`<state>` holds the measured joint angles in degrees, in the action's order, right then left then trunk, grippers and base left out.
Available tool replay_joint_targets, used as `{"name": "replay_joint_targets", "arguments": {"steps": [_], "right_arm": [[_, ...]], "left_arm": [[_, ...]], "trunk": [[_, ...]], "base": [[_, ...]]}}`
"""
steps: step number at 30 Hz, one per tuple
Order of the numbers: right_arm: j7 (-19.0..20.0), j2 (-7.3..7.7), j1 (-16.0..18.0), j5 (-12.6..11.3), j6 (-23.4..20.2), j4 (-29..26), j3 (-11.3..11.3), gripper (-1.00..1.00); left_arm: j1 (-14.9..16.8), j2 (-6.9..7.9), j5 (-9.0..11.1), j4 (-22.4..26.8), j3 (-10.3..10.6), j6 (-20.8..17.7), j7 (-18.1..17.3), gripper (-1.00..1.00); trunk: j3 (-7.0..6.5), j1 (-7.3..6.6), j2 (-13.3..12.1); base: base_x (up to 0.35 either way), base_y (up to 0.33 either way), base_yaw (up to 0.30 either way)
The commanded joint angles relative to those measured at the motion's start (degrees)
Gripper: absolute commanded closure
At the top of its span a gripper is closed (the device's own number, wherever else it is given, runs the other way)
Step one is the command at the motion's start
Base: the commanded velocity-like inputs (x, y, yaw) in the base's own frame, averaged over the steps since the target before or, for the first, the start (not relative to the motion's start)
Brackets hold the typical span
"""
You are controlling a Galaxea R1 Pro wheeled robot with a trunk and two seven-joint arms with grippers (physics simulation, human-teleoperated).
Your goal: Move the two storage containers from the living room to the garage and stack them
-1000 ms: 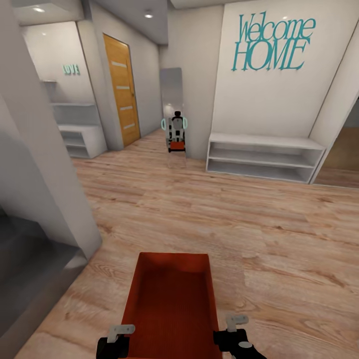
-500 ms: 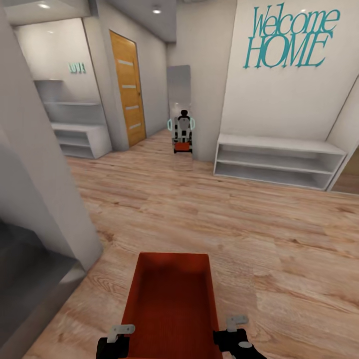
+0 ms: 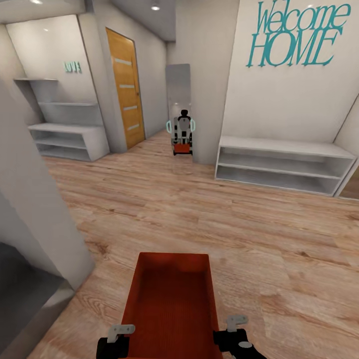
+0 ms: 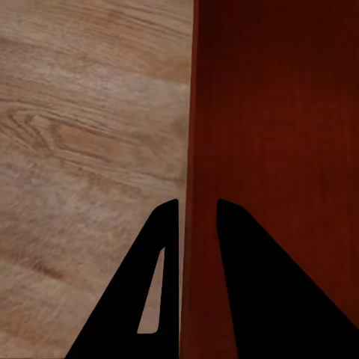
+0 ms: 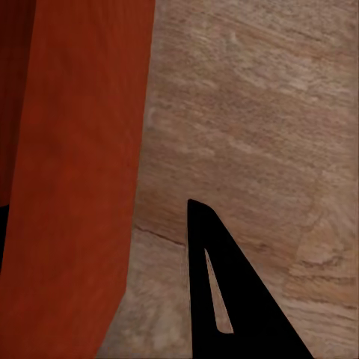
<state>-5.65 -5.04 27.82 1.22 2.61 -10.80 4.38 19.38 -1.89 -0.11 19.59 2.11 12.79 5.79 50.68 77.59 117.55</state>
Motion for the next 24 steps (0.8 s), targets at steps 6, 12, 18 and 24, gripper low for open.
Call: {"name": "replay_joint_targets", "arguments": {"steps": [6, 12, 18, 24], "right_arm": [[-0.59, 0.03, 0.04, 0.23, 0.12, 0.08, 0.26, 1.0], [-0.59, 0.03, 0.04, 0.22, 0.12, 0.08, 0.26, 1.0], [-0.59, 0.03, 0.04, 0.23, 0.12, 0.08, 0.27, 1.0], [-0.59, 0.03, 0.04, 0.22, 0.12, 0.08, 0.27, 1.0]], "left_arm": [[0.04, 0.04, 0.02, 0.01, -0.44, 0.22, 0.89, 1.0], [0.04, 0.04, 0.02, 0.01, -0.44, 0.22, 0.89, 1.0], [0.05, 0.04, 0.02, 0.01, -0.44, 0.22, 0.89, 1.0], [0.06, 0.04, 0.02, 0.01, -0.44, 0.22, 0.89, 1.0]], "trunk": [[0.05, 0.03, 0.02], [0.05, 0.03, 0.02], [0.05, 0.03, 0.02], [0.05, 0.03, 0.02]], "base": [[0.344, -0.019, 0.0], [0.344, -0.024, 0.0], [0.344, -0.058, 0.0], [0.344, -0.069, 0.0]]}}
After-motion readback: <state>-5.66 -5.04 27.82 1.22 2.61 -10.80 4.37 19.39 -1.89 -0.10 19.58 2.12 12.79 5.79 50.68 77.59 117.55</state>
